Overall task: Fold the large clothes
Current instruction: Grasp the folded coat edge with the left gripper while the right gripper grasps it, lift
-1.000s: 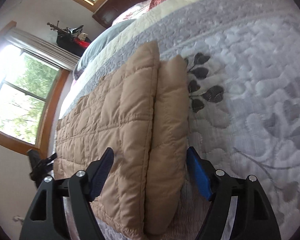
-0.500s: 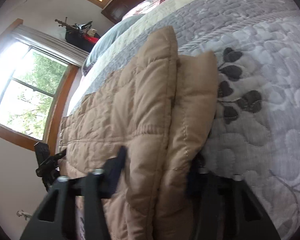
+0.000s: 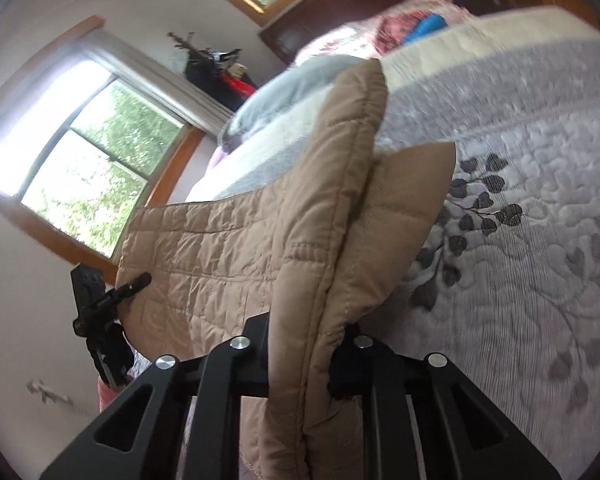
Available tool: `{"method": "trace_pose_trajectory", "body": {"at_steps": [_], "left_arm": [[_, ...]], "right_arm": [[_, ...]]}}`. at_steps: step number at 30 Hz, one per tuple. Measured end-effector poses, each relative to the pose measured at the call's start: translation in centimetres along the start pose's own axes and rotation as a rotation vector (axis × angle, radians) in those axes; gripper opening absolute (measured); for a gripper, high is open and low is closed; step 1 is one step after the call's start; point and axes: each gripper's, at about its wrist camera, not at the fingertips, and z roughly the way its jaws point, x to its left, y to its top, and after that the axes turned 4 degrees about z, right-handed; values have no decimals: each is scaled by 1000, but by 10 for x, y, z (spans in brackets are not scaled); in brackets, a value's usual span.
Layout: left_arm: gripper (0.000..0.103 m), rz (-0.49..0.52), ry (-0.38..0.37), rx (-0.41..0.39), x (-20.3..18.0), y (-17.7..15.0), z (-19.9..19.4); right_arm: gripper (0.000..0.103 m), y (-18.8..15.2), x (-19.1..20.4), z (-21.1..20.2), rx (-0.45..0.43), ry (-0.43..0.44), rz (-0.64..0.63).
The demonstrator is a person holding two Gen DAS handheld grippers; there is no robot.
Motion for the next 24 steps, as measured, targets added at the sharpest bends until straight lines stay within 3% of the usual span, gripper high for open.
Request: {"method": "trace_pose_trajectory", "body": {"at_steps": [4,11,19,24], "left_arm": [[12,19,-8,-27,-15,-24,-50],[13,46,-6,-38,-15,-84,-109],[15,-7,78,91,28,-153,-76],[26,-64,98,152,67,-178,-48]], "right_arm": [[17,-32,30,-33,-14,9,-66],[17,-92,45,-61,5,24,-112],[17,-143,9,-27,121,-54,-42],[21,-150,-30,-3,157,-61,56]]}}
